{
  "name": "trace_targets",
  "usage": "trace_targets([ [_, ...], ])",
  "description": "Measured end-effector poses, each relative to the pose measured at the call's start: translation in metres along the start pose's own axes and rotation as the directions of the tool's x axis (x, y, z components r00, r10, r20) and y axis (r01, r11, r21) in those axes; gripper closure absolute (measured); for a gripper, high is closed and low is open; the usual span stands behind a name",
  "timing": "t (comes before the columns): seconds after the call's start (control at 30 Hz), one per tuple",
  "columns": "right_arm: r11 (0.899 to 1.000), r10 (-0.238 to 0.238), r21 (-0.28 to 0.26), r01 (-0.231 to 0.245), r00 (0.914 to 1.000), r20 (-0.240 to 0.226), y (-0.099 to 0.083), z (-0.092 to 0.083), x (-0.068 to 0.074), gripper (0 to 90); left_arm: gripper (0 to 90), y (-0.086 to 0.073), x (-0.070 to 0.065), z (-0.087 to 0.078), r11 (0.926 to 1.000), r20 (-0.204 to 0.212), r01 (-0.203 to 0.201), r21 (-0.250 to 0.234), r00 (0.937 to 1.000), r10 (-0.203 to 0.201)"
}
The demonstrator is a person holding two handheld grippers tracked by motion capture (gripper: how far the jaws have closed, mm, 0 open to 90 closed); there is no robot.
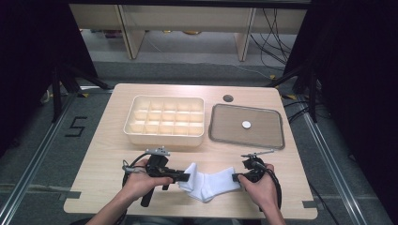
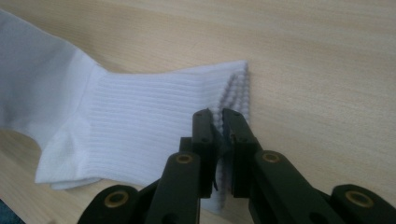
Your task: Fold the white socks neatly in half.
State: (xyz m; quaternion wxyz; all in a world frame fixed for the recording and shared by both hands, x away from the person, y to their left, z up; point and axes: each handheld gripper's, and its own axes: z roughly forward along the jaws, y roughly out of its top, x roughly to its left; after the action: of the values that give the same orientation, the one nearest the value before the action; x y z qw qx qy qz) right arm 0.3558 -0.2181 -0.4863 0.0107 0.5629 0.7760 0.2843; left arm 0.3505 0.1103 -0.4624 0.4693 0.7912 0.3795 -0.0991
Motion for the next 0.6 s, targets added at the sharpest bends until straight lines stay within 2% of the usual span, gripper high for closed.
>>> trace_targets([
  [0.03, 1.0, -0.001, 0.004, 0.001, 1.0, -0.002, 0.0, 0.0, 0.0, 82.8, 79.3, 0.0, 0.0, 0.0, 1.0, 0.004, -0.001, 0.002, 1.0, 0.001],
  [0.07, 1.0, 0.025, 0.002, -0.025, 0.9997, -0.003, 0.001, -0.002, 0.002, 81.1, 79.3, 0.001, 0.0, 0.0, 1.0, 0.003, -0.002, 0.0, 1.0, 0.002],
  [0.13, 0.999, 0.048, -0.025, -0.048, 0.9988, 0.002, 0.004, -0.008, 0.004, 78.3, 79.3, 0.001, 0.0, 0.0, 1.0, 0.003, -0.005, -0.001, 1.0, 0.005],
  [0.17, 0.998, 0.035, -0.045, -0.035, 0.9994, 0.001, 0.005, -0.013, 0.003, 77.9, 79.3, 0.001, 0.0, 0.0, 1.0, 0.003, -0.006, 0.0, 1.0, 0.006],
  [0.2, 0.998, 0.042, -0.045, -0.042, 0.9991, 0.0, 0.007, -0.018, 0.002, 79.0, 79.3, 0.001, 0.0, 0.0, 1.0, 0.003, -0.006, 0.0, 1.0, 0.006],
  [0.27, 0.997, 0.025, -0.068, -0.024, 0.9995, 0.018, 0.008, -0.023, -0.003, 84.9, 79.3, 0.001, 0.0, 0.0, 1.0, 0.008, -0.006, 0.002, 0.9999, 0.006],
  [0.33, 0.999, 0.025, -0.047, -0.024, 0.9996, 0.016, 0.008, -0.022, -0.007, 90.0, 79.3, 0.001, -0.001, 0.001, 1.0, 0.008, -0.004, 0.0, 1.0, 0.004],
  [0.37, 0.999, -0.006, -0.049, 0.007, 0.9997, 0.023, 0.007, -0.02, -0.009, 90.0, 79.3, 0.001, -0.002, 0.001, 1.0, 0.002, -0.002, -0.004, 1.0, 0.002],
  [0.5, 1.0, 0.012, -0.009, -0.012, 0.9999, 0.006, 0.003, -0.012, -0.005, 90.0, 79.3, 0.001, -0.001, 0.001, 1.0, 0.006, 0.002, 0.0, 1.0, -0.002],
  [0.53, 1.0, -0.002, -0.009, 0.002, 0.9999, 0.013, 0.002, -0.009, -0.005, 90.0, 79.3, 0.001, -0.001, 0.002, 1.0, 0.007, -0.002, -0.001, 1.0, 0.002],
  [0.57, 1.0, 0.015, 0.0, -0.015, 0.9997, 0.018, 0.002, -0.009, -0.003, 90.0, 79.3, 0.001, -0.001, 0.002, 1.0, 0.009, -0.004, 0.001, 0.9999, 0.004],
  [0.6, 1.0, 0.0, -0.001, 0.0, 0.9999, 0.011, 0.002, -0.007, -0.003, 90.0, 79.3, 0.001, -0.001, 0.002, 1.0, 0.011, -0.006, 0.002, 0.9999, 0.006],
])
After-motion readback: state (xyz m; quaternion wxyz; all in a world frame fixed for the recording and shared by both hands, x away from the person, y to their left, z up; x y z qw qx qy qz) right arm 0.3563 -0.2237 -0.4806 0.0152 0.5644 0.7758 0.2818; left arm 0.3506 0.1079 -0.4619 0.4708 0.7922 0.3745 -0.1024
